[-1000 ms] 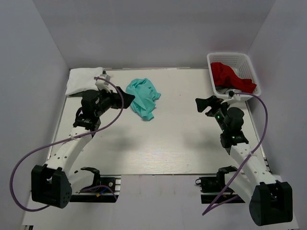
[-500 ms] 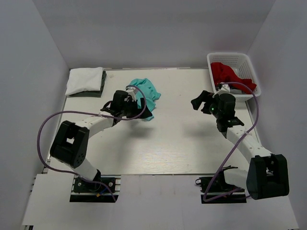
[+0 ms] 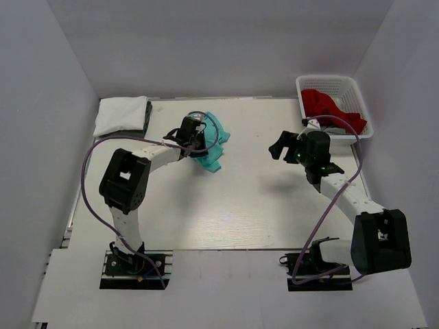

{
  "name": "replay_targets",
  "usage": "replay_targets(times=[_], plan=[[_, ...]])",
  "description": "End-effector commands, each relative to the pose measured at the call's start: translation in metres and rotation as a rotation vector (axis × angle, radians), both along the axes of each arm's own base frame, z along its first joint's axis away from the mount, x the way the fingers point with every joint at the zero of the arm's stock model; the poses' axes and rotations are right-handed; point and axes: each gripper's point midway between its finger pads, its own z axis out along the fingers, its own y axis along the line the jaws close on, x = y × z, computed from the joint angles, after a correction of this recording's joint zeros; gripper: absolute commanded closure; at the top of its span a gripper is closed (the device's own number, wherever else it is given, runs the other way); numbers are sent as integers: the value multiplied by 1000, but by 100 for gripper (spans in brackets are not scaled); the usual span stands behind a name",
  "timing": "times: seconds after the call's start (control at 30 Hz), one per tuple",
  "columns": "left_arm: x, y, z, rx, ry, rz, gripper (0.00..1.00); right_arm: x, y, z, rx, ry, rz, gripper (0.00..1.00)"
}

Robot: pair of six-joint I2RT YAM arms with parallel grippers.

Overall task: Fold and stack the t-shirts
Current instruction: Flatten out the tshirt

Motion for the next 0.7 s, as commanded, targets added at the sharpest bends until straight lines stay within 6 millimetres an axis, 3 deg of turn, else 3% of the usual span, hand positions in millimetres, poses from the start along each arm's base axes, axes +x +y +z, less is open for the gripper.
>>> replay_targets(times=[0.0,0.03,0.1,0.17,0.2,0.23,0.3,0.33,0.37,0.43,0.47,0.53,0.57,0.63,0.67], plan=[[7,13,23,68,-31,58,92,12,17,20,-6,-76,80,10],[8,13,30,61,-45,59,100,17,25,21,-5,-75,100,10],[1,19,44,54,-79,70,100,18,40,19,-3,-65,154,10],[-3,27,54,57,-108,102,100,34,51,16,2,-54,168,10],[-10,33,51,67,-103,108,100,42,64,27,6,-86,185,10],[-13,38,64,56,-130,132,100,55,70,16,-5,-61,190,10],[-26,46,61,52,-101,141,100,72,84,13,-40,-42,210,10],[-30,52,60,45,-87,153,100,74,92,-10,-70,17,231,10],[-36,57,63,47,-96,160,100,93,108,22,-69,-55,250,10],[-40,58,70,54,-113,167,100,98,124,-21,-124,33,269,10],[-43,59,71,46,-111,174,100,115,135,-14,-130,6,272,10],[-47,64,78,48,-124,183,100,113,151,-29,-162,44,299,10],[-46,70,80,49,-124,209,100,121,157,-44,-178,64,299,10],[-46,75,85,55,-135,237,100,129,168,-39,-217,54,298,10],[-48,76,88,54,-137,237,100,127,172,-61,-251,91,301,10]])
